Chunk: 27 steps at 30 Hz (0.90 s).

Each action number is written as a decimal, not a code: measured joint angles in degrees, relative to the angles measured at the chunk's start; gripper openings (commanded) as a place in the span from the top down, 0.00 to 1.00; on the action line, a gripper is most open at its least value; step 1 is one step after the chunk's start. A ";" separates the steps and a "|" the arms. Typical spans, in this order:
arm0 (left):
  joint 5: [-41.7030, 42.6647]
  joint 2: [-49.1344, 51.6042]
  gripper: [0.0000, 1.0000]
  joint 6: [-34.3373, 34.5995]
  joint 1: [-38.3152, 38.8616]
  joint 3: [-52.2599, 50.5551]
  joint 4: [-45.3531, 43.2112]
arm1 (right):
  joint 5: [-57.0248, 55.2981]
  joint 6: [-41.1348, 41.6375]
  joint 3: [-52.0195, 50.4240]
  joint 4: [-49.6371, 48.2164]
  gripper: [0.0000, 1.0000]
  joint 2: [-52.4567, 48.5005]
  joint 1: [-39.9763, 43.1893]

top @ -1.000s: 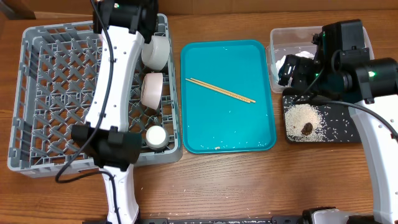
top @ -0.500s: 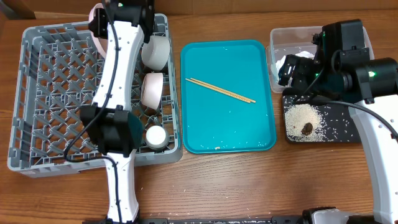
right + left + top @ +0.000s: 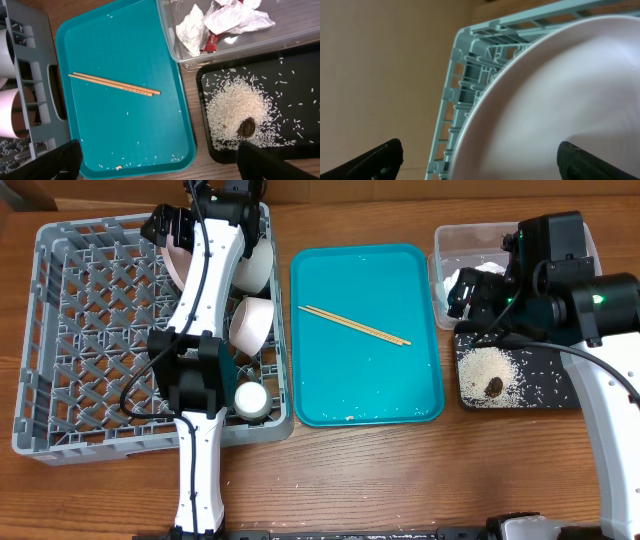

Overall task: Sort waste into correct bins and load items into the dishwasher
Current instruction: 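Lift the pink plate and stand it upright in the rack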

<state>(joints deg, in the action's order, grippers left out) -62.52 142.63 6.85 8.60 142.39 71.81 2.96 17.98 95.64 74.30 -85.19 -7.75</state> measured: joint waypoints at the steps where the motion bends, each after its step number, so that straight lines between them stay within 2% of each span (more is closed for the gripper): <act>1: 1.16 0.00 0.00 -0.02 0.02 0.44 0.72 | 0.02 -0.04 0.00 -0.02 0.00 0.00 -0.02; 9: 17.14 -3.80 0.00 0.00 1.03 8.15 4.44 | 0.00 -0.02 0.00 -0.02 0.00 0.00 0.00; 13: 30.05 -11.96 0.00 0.02 3.93 10.23 9.55 | 0.00 -0.02 0.00 0.02 0.00 0.00 0.00; 18: 51.71 -20.17 0.00 0.42 9.31 12.72 12.72 | 0.00 -0.02 0.00 0.00 0.00 0.00 -0.02; 20: 56.76 -20.57 0.00 3.15 11.67 12.81 14.99 | 0.00 -0.04 0.00 -0.02 0.00 0.00 0.00; 22: 58.40 -19.45 0.00 7.82 14.19 11.54 16.96 | 0.00 0.00 0.00 0.00 0.00 0.00 0.00; 27: 57.09 -12.09 0.00 20.46 19.52 7.56 18.88 | -0.02 -0.02 0.00 0.02 0.00 0.00 -0.02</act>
<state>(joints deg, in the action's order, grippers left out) -5.43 130.54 27.31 28.12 149.95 90.70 2.94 17.96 95.64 74.32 -85.19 -7.77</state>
